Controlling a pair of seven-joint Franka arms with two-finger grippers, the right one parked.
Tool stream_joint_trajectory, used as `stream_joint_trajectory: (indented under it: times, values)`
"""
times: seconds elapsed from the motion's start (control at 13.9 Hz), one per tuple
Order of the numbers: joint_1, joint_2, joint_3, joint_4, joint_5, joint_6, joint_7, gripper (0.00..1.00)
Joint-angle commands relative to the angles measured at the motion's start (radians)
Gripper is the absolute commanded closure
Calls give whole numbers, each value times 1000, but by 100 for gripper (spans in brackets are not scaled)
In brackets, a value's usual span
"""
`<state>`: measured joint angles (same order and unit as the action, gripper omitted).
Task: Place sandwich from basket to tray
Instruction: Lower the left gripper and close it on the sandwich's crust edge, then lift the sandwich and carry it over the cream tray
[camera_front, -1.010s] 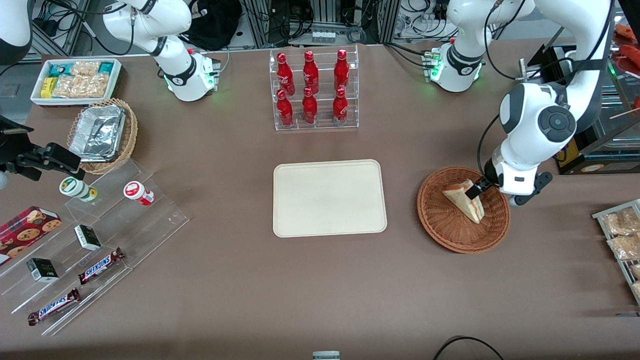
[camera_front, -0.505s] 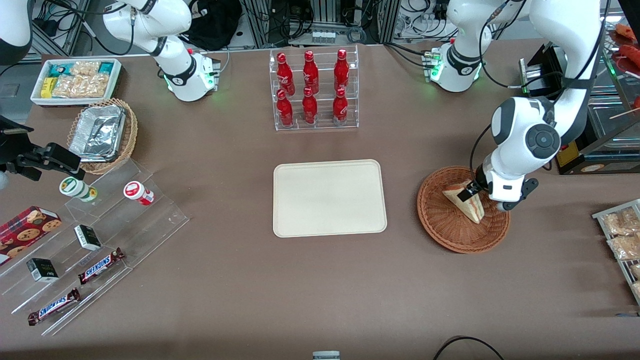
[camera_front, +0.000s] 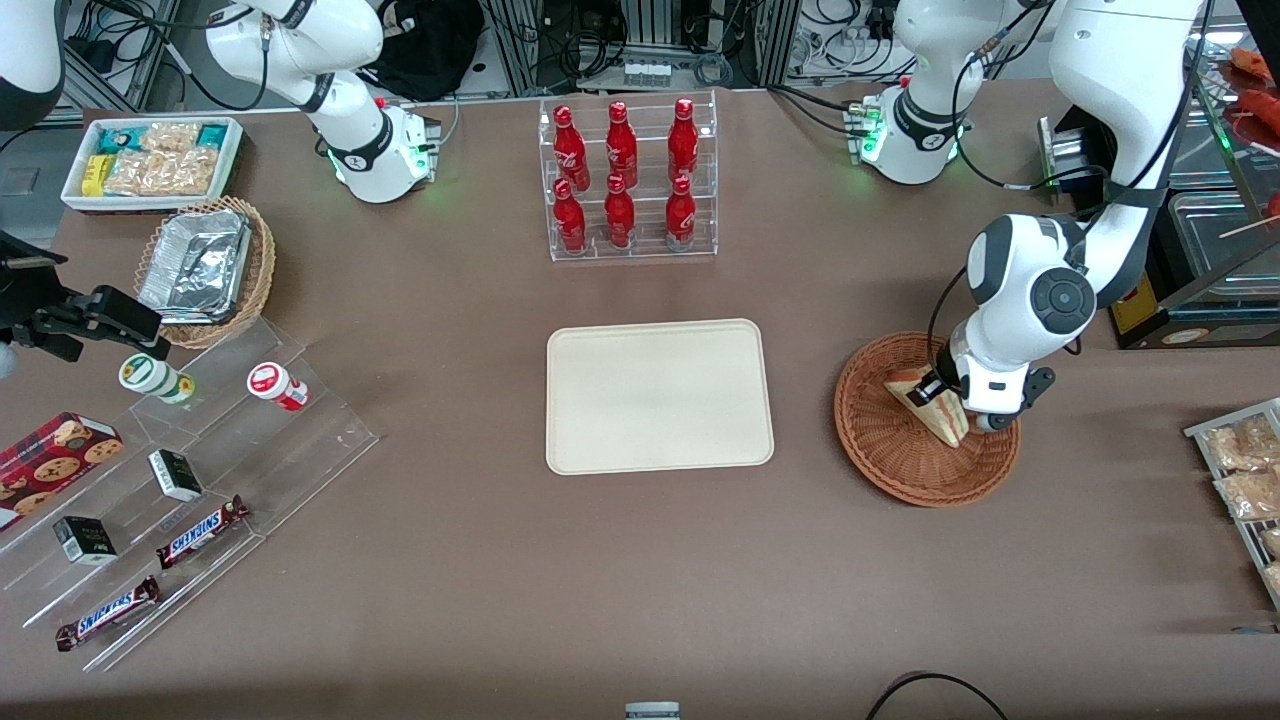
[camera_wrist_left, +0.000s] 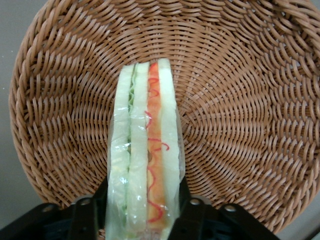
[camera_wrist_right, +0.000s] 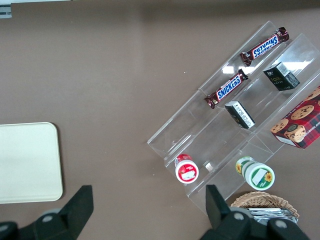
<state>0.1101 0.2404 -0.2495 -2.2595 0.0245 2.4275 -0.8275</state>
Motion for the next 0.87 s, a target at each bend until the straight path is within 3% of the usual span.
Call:
stream_joint_trajectory:
  times: [0.0, 0.29, 0.51, 0.79]
  values:
    - [0, -70, -4, 47, 11, -91, -32, 93]
    - [-6, -98, -52, 338, 15, -486, -25, 90]
    - [-33, -69, -151, 471, 14, -533, -38, 91]
    - [-209, 17, -163, 570, 18, -548, -44, 91]
